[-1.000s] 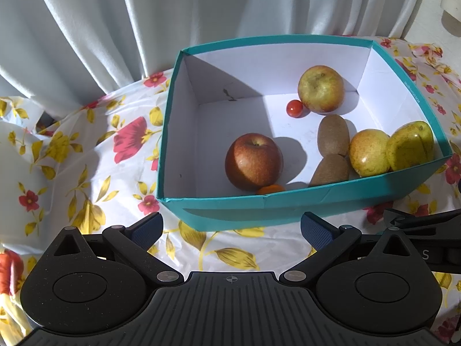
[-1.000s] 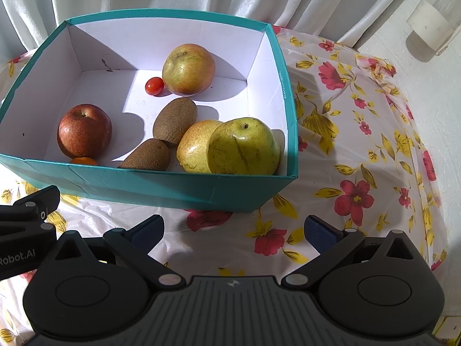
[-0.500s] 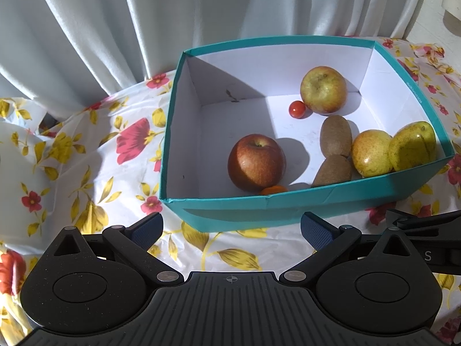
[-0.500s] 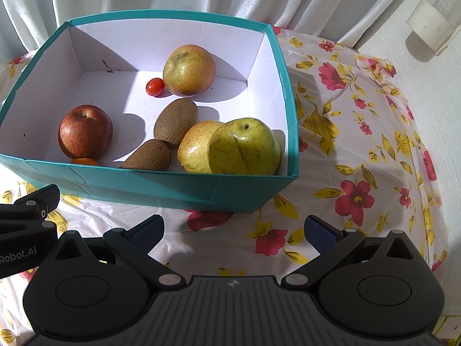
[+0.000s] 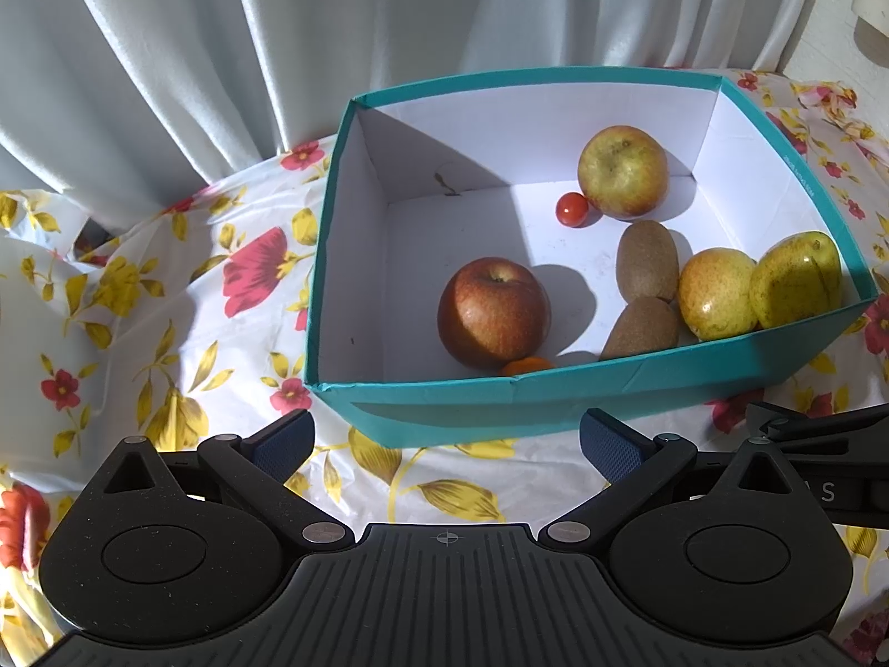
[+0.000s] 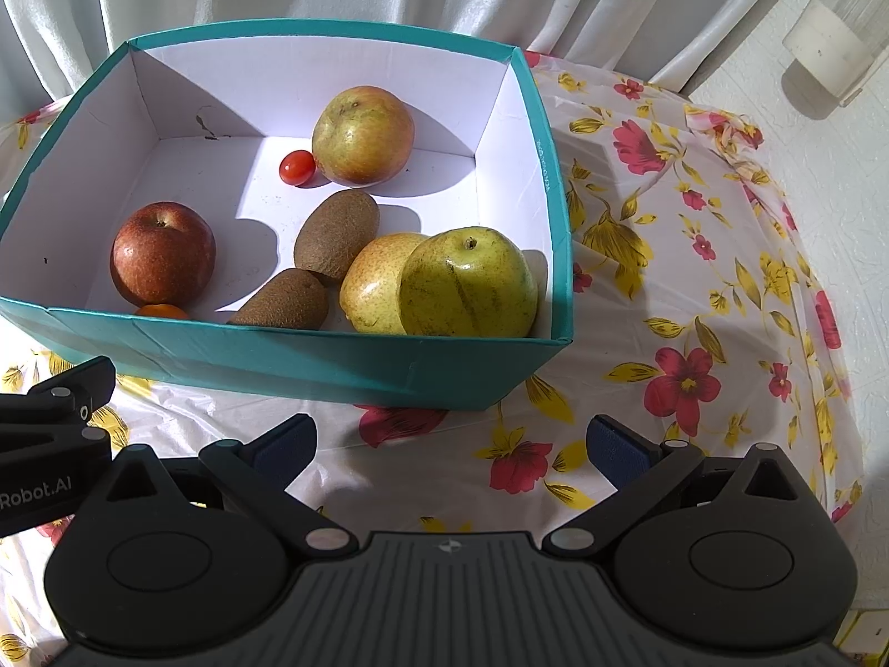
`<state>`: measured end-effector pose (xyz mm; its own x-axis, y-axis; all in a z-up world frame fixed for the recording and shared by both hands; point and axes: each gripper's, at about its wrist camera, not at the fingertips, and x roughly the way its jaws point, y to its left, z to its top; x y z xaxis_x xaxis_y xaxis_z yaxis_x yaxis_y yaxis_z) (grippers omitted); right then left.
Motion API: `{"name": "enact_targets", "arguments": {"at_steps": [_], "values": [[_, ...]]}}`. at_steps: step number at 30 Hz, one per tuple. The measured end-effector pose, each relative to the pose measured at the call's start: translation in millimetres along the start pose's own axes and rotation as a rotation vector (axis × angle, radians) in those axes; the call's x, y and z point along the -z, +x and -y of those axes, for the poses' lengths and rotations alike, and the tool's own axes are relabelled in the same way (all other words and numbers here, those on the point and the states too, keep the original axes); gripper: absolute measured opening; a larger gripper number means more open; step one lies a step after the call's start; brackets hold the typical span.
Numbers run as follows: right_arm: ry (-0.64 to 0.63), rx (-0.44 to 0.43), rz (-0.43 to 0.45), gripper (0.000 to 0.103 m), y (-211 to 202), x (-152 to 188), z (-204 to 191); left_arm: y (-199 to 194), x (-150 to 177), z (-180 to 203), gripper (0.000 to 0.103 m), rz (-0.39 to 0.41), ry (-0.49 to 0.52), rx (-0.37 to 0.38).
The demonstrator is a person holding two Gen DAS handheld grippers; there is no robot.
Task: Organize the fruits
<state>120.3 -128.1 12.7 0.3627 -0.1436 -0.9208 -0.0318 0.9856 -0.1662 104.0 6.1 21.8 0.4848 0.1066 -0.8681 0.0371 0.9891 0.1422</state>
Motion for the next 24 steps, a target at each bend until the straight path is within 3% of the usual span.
{"name": "enact_targets", "arguments": {"at_steps": [24], "values": [[0.001,0.011,0.003,0.103,-1.5,1.0,-1.8,-2.5,3.1,3.2,0.103,0.033,0.031,-0.028]]}}
